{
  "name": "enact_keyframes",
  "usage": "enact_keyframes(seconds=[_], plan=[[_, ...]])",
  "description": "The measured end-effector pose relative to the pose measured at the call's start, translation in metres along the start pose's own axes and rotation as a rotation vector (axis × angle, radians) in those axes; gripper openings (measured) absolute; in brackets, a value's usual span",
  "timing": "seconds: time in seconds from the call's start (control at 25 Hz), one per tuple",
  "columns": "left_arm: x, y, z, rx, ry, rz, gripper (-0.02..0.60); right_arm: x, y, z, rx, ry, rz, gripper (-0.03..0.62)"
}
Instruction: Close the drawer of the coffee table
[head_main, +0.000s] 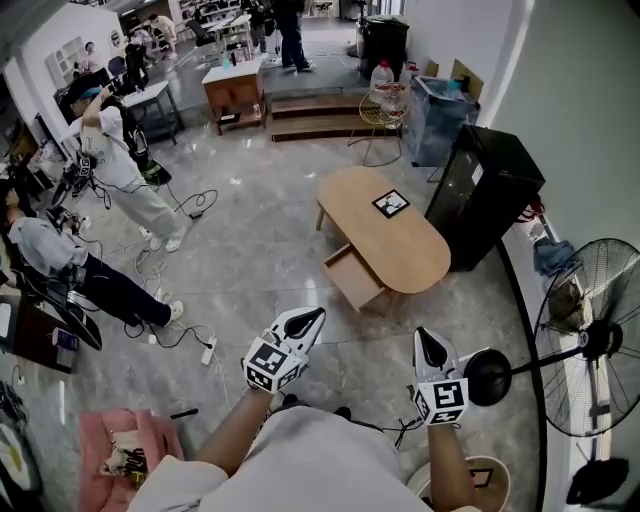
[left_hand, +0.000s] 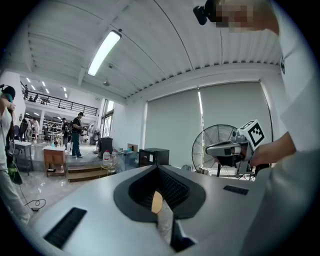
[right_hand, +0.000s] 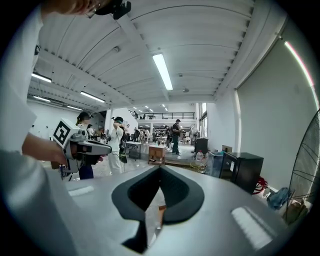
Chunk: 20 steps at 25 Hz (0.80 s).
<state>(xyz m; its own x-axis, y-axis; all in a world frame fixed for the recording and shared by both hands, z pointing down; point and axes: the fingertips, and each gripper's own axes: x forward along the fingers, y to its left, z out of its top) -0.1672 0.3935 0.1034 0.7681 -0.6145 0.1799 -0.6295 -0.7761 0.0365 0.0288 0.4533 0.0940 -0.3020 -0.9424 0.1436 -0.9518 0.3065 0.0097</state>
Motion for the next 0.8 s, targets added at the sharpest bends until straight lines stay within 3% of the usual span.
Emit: enact_keyframes(seconds=[0.48,0.8], plan=[[0.009,-0.011,-0.009,-0.047,0.011,0.029,0.006,0.001,-0.017,-0.016,0.01,0.015,0.038,0.011],[0.032,0.017,-0.012,-0.061,0.013,0.022,0.006,0.031,-0.022,-0.022,0.02,0.031,0.042,0.011]])
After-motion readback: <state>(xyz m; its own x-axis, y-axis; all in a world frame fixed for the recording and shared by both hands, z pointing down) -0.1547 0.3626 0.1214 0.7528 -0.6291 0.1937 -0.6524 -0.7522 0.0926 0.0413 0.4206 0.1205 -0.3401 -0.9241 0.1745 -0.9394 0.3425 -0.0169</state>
